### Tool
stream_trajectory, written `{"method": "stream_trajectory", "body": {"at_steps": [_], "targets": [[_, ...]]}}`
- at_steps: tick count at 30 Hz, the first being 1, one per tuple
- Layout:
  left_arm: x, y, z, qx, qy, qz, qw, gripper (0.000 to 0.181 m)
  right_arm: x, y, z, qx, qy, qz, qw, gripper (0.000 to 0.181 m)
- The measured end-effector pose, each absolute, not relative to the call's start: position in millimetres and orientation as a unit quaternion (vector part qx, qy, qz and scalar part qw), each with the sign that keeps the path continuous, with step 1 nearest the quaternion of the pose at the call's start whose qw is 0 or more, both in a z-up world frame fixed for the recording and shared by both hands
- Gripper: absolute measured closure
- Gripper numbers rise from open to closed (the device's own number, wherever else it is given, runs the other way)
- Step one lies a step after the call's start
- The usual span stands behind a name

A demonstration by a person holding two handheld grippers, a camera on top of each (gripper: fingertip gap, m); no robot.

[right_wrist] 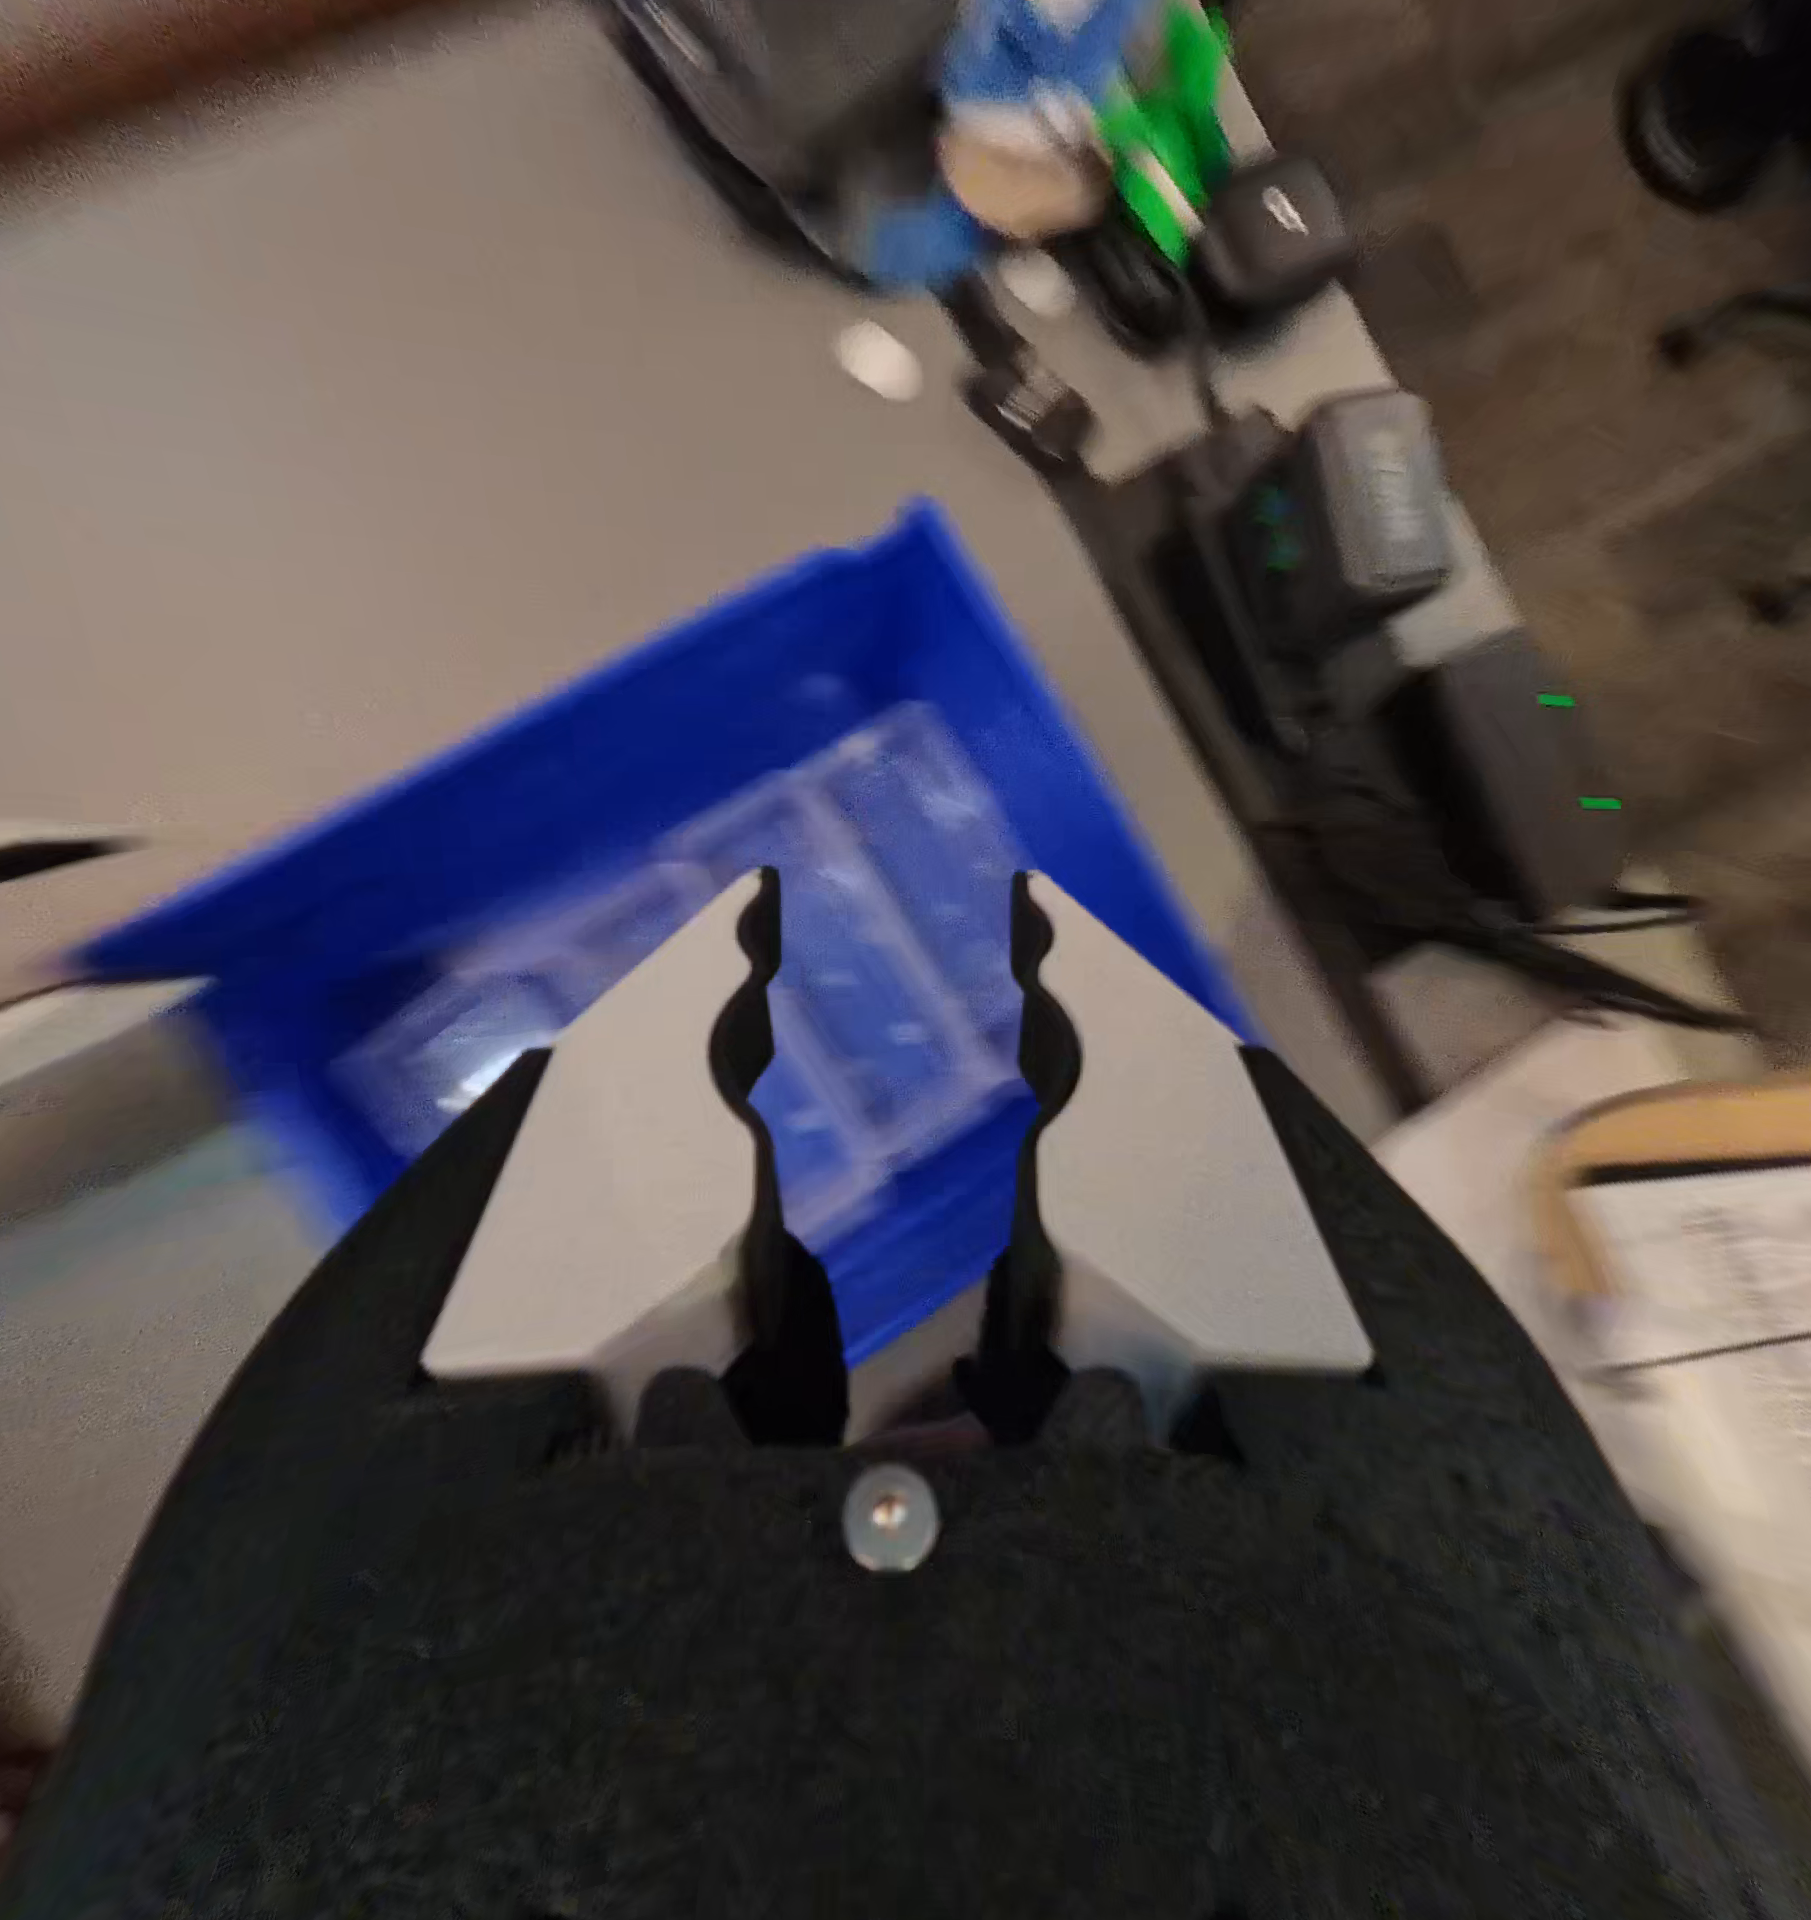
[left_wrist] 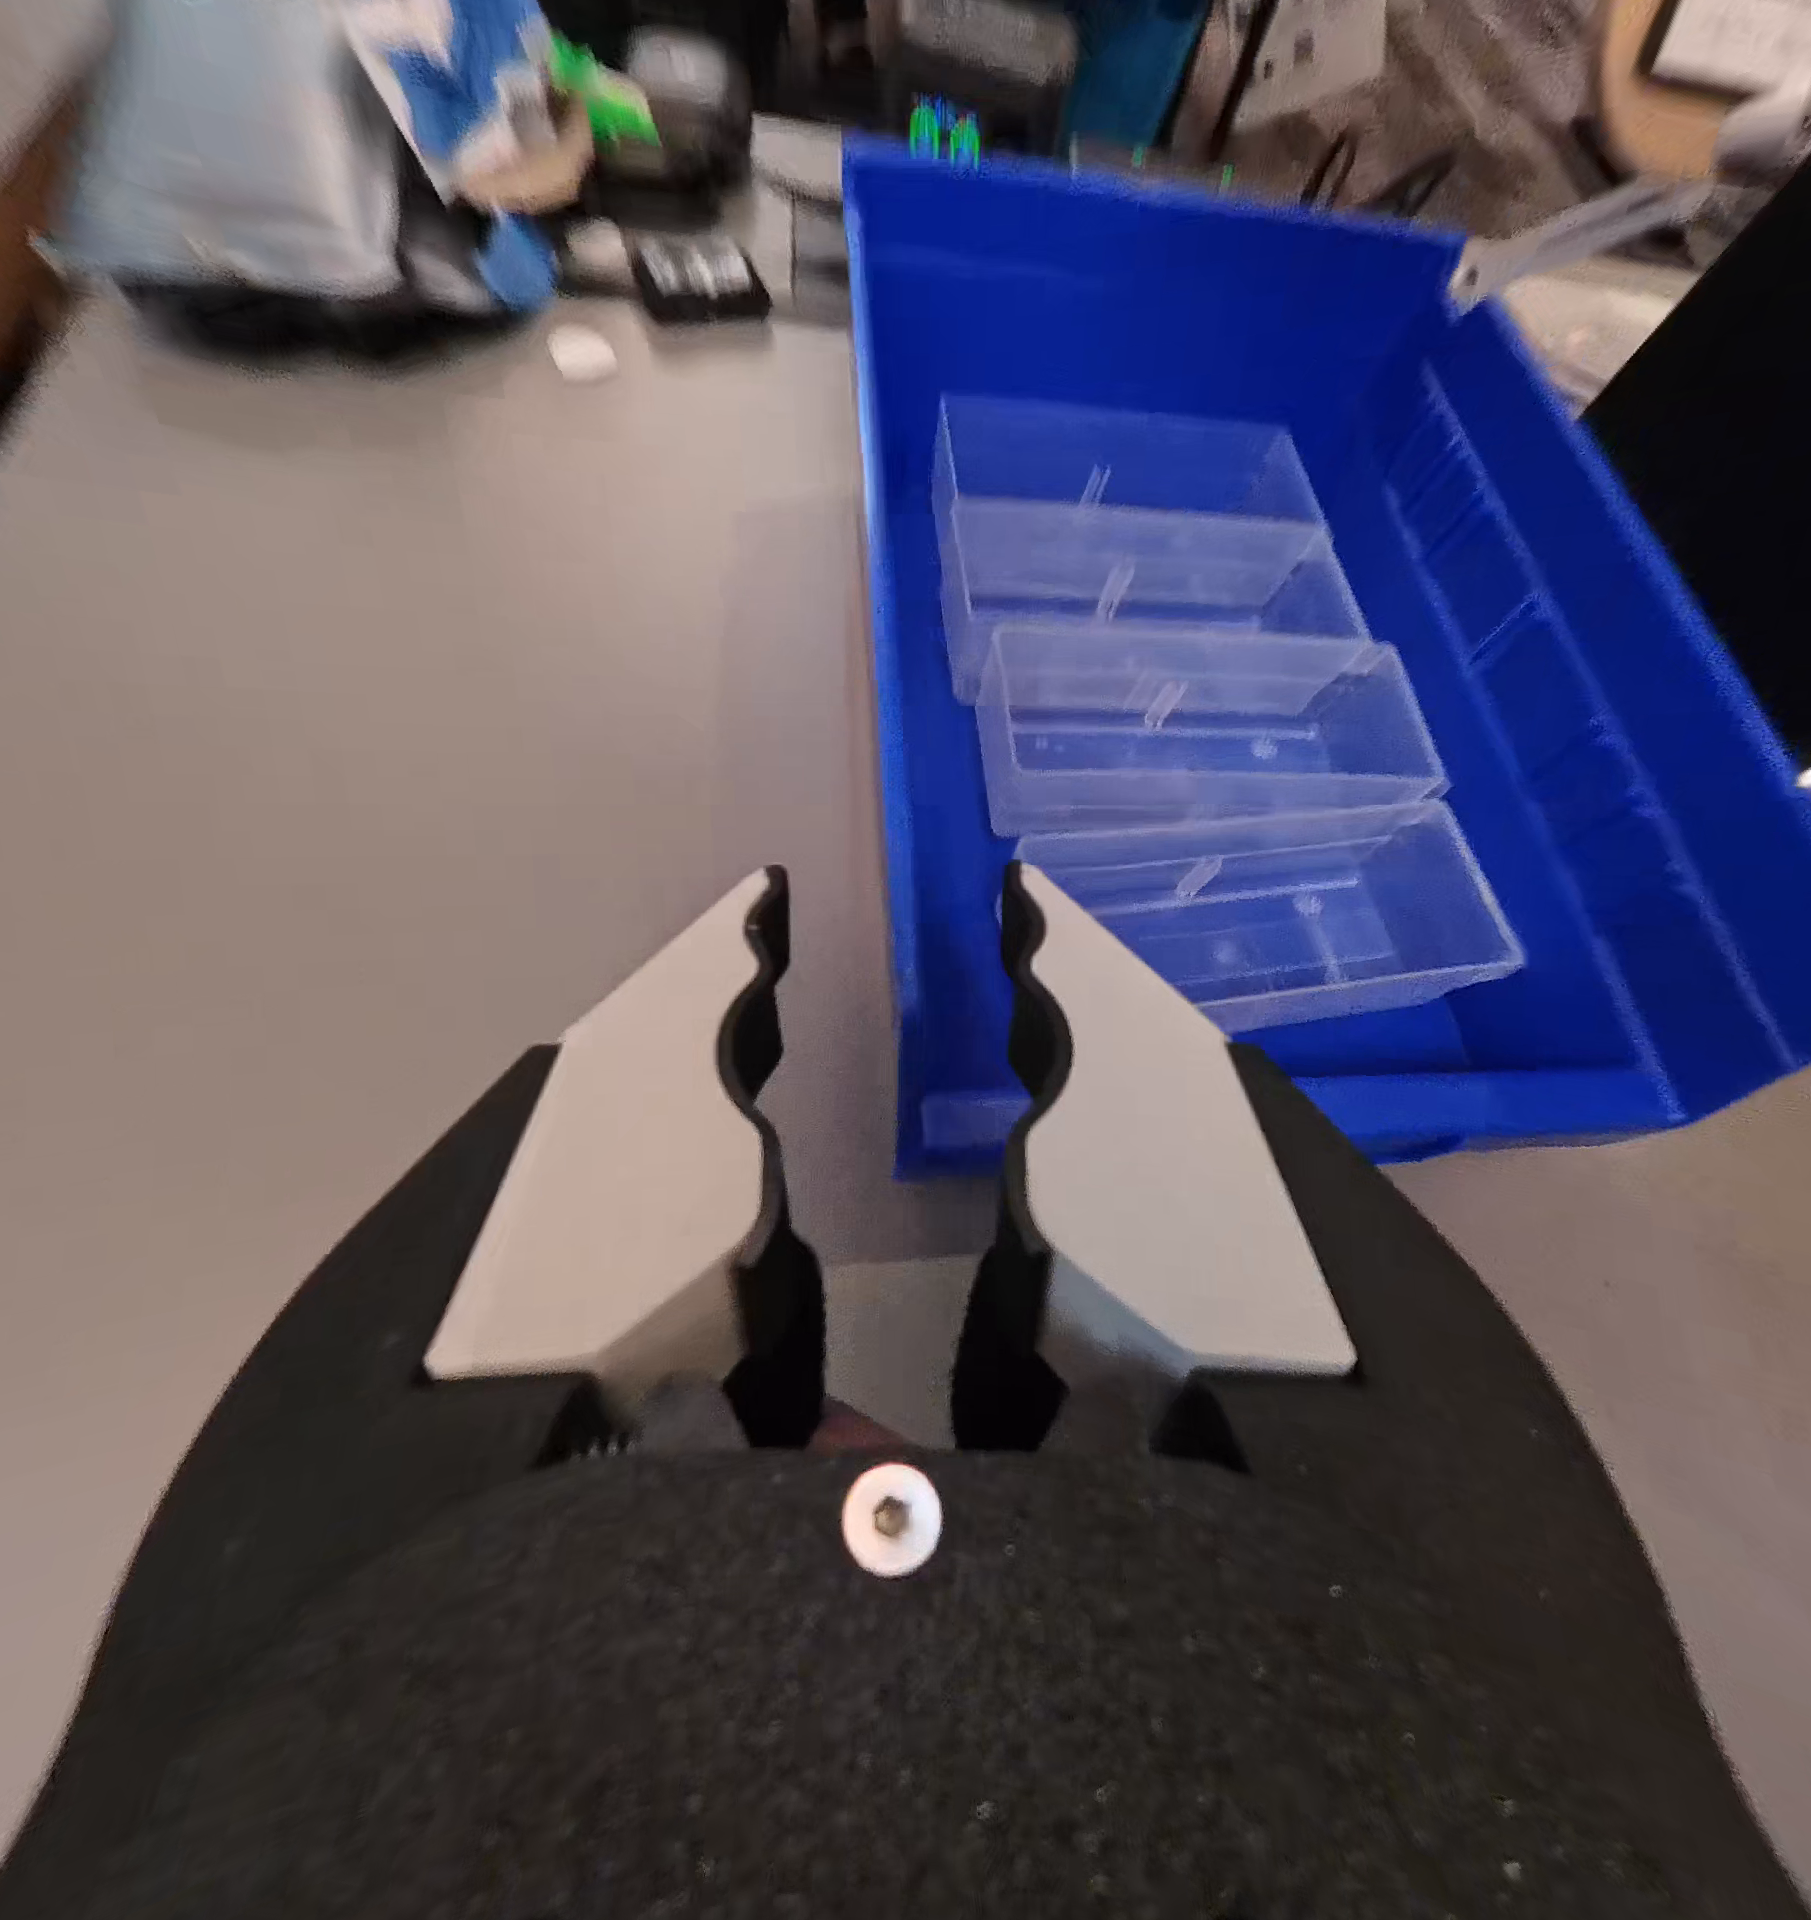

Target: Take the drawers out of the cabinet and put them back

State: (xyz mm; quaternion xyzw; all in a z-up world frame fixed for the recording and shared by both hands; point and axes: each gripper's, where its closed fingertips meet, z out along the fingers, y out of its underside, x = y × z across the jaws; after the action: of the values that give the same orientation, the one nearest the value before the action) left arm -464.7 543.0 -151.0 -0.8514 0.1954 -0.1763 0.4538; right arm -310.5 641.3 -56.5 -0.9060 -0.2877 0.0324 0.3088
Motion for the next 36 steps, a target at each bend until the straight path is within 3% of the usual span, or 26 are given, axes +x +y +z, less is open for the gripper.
{"method": "stream_trajectory", "body": {"at_steps": [4,10,14,24,30,36], "targets": [[-423.3,510.4,-107.3,-0.784,0.360,-0.182,0.473,0.150,-307.6,493.8,-52.6,-0.854,-0.267,0.184,0.407,0.138],[-389.6,513.0,-154.7,-0.686,0.670,-0.023,0.283,0.128,-242.1,320.5,-145.6,-0.868,-0.153,0.266,0.389,0.135],[-387.8,510.4,-189.0,-0.639,0.759,-0.004,0.125,0.123,-191.6,257.5,-160.2,-0.882,-0.100,0.224,0.402,0.134],[-377.7,517.5,-214.0,-0.592,0.803,0.063,0.036,0.119,-167.7,211.8,-166.7,-0.872,-0.029,0.250,0.420,0.134],[-380.4,522.3,-222.6,-0.591,0.802,0.087,0.027,0.115,-166.8,203.6,-174.4,-0.875,-0.034,0.255,0.409,0.134],[-376.9,523.8,-228.2,-0.580,0.810,0.076,0.033,0.123,-157.1,206.1,-171.4,-0.872,-0.015,0.258,0.416,0.134]]}}
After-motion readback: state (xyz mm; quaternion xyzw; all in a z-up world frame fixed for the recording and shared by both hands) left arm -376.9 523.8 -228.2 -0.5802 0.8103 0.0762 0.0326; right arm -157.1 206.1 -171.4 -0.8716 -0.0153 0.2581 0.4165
